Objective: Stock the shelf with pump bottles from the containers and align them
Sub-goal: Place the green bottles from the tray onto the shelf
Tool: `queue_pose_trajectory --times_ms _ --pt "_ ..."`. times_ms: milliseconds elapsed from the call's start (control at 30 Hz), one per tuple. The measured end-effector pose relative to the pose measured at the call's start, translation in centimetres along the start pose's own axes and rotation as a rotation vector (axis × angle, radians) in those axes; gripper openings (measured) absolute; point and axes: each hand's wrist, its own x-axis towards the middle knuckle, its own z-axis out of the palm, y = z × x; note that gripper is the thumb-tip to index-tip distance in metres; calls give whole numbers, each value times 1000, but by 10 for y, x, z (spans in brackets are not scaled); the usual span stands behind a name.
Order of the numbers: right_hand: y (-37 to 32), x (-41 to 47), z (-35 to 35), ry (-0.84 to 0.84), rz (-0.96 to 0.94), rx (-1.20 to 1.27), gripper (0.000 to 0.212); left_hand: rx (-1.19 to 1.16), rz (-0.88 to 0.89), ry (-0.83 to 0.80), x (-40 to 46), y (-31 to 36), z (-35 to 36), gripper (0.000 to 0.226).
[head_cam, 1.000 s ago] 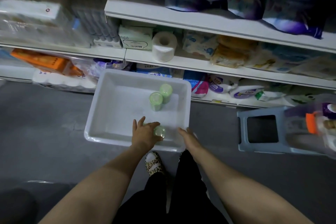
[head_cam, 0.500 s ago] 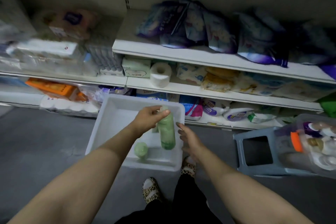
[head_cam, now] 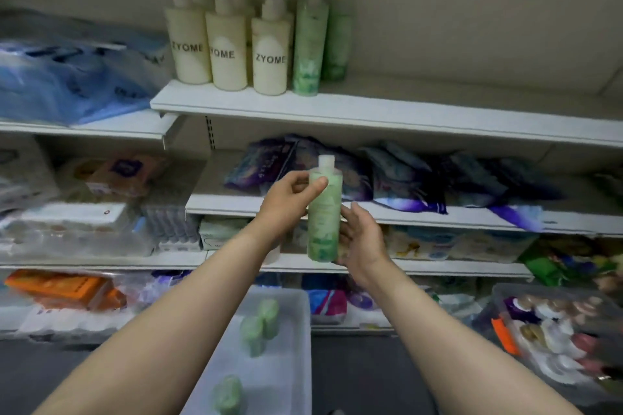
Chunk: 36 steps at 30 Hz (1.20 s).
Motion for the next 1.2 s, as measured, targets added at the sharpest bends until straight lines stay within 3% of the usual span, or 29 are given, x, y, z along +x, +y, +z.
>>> queue_pose_trajectory --times_ms 33,133,267,533,700,1200 --pt "-16 -2 1 -10 -28 14 46 -14 32 -59 2 9 3 40" --pt "-62 -9 4 -42 -141 15 47 12 116 -169 6 31 14 73" --pt "-106 -14 10 -74 -232 -19 48 5 182 -68 15 62 23 87" --pt "-179 4 24 -123 -448 -63 40 91 339 219 59 130 39 68" --pt "-210 39 23 -168 -512 -57 42 109 409 310 91 146 55 62" --pt "-244 154 27 -242 -415 -107 45 340 270 480 185 147 69 58"
